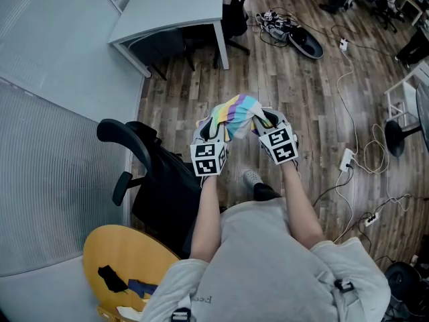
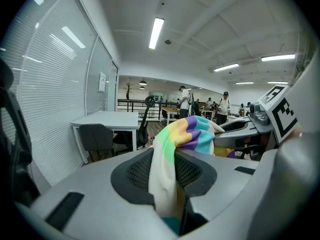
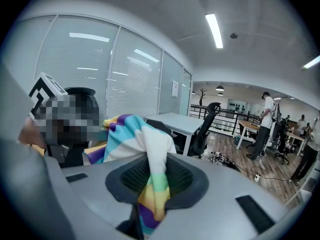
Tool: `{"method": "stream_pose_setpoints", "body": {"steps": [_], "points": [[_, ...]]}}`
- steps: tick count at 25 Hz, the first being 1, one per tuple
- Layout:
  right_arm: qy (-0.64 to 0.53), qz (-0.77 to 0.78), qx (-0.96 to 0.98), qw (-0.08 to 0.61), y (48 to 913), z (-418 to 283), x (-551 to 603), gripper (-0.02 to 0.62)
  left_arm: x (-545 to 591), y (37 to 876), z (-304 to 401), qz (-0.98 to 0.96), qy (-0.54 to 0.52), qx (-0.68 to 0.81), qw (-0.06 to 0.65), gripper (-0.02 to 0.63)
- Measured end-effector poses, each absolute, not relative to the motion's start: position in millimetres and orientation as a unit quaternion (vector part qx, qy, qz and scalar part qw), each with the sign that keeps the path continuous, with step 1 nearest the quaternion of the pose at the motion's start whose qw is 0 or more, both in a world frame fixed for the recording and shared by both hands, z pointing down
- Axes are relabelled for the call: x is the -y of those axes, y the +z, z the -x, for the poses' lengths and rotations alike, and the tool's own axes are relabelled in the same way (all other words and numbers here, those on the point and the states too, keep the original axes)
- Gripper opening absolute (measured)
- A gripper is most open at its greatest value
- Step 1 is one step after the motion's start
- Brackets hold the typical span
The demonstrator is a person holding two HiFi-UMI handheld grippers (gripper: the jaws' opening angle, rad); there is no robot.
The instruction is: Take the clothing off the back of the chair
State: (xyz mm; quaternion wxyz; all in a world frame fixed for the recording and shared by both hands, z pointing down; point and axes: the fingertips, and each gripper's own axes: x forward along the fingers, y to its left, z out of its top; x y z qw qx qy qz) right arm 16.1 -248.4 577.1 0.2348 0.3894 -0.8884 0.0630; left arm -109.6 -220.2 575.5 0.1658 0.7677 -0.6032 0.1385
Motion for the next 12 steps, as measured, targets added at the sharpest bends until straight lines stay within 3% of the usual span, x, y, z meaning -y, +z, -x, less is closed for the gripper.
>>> {"method": "stream_pose_setpoints", "body": {"steps": [12], "points": [[0.039,-0.395,0.889,0.228,566.9,-19.0,252.8,0.087,220.6,574.1,105.9,-0.768,0.136,0.604,0.165,0.115]]}}
